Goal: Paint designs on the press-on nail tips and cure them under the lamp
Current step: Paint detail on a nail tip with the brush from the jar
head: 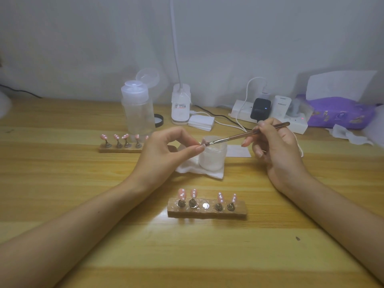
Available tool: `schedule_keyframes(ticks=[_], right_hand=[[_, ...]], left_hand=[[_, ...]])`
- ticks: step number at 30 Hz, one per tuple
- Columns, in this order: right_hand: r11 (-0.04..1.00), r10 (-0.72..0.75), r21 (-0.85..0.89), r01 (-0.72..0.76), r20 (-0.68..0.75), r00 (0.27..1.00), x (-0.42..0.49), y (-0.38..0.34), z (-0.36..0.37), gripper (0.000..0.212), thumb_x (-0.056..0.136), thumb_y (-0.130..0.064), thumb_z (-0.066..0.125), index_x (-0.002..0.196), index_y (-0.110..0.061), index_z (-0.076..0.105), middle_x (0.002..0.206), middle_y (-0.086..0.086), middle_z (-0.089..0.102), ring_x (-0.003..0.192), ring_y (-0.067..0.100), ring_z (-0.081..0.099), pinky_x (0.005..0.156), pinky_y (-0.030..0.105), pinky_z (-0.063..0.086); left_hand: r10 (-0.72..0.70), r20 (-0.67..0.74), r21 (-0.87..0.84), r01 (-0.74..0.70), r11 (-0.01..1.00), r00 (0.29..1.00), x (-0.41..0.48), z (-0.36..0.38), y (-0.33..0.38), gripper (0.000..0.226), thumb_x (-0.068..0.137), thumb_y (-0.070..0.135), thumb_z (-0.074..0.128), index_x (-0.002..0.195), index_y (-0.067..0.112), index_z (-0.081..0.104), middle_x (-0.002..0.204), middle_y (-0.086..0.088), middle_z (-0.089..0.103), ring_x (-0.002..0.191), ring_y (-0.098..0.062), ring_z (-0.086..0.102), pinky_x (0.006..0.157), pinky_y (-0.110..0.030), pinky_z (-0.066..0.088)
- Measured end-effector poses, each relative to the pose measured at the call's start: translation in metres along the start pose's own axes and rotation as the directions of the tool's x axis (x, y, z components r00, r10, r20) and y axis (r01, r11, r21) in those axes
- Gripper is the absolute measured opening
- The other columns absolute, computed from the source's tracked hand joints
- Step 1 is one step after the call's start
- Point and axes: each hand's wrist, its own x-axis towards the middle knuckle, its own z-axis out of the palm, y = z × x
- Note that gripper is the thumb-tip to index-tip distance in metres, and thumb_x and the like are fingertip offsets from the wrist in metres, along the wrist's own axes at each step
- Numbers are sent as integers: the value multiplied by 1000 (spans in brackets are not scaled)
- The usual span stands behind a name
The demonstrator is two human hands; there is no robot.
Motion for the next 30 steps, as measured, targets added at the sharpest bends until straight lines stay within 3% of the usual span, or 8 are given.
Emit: schedule_keyframes(ticks=[5,10,16,22,25,28,30], right_hand=[[998,-53,25,51,69,996,-2,-2,0,23,103,-27,48,81,-21,46,69,5,72,40,10,41,40,15,31],[1000,-2,14,2,-13,1000,-1,-1,0,23,103,-21,47,80,-19,46,64,5,70,39,10,38,40,15,31],[1000,-27,10,26,64,998,-2,-1,0,22,104,-24,47,83,-19,45,68,5,72,40,9,42,38,14,30],[998,-33,56,32,24,999,0,0,-2,23,102,-26,49,79,-22,47,66,4,71,39,10,40,40,17,28],[998,-50,36,48,71,996,-1,0,-1,21,101,-28,49,82,-20,46,68,5,72,39,9,41,38,15,29],[1000,-8,-7,8,20,1000,0,1,0,21,104,-22,47,83,-18,45,65,6,71,38,9,39,37,14,28],[1000,0,16,0,-5,1000,-1,-1,0,23,104,-22,47,82,-19,45,64,5,70,38,10,39,38,15,27]], left_hand=[[-1,1,8,1,1000,1000,0,-1,-1,12,82,21,80,76,17,70,87,4,74,58,9,56,57,-8,40],[8,7,0,-8,1000,1000,0,0,-2,12,83,21,79,76,18,70,90,3,75,57,11,55,54,-7,39],[49,14,15,-49,999,999,0,0,-2,11,85,17,77,78,13,70,88,0,74,56,11,53,56,-6,37],[56,29,-21,-56,998,998,0,-1,-1,11,86,19,76,78,15,69,90,1,74,44,-3,33,47,-11,30],[65,25,-19,-65,998,998,0,-2,-1,11,86,19,75,79,16,69,81,10,71,44,-6,31,46,-14,28],[89,27,-10,-88,996,996,-1,-1,-2,12,88,18,74,80,12,68,62,23,61,42,-3,28,45,-11,25],[94,25,-8,-94,996,995,-1,-1,-2,12,88,18,75,81,10,68,60,23,59,42,-3,29,45,-11,25]])
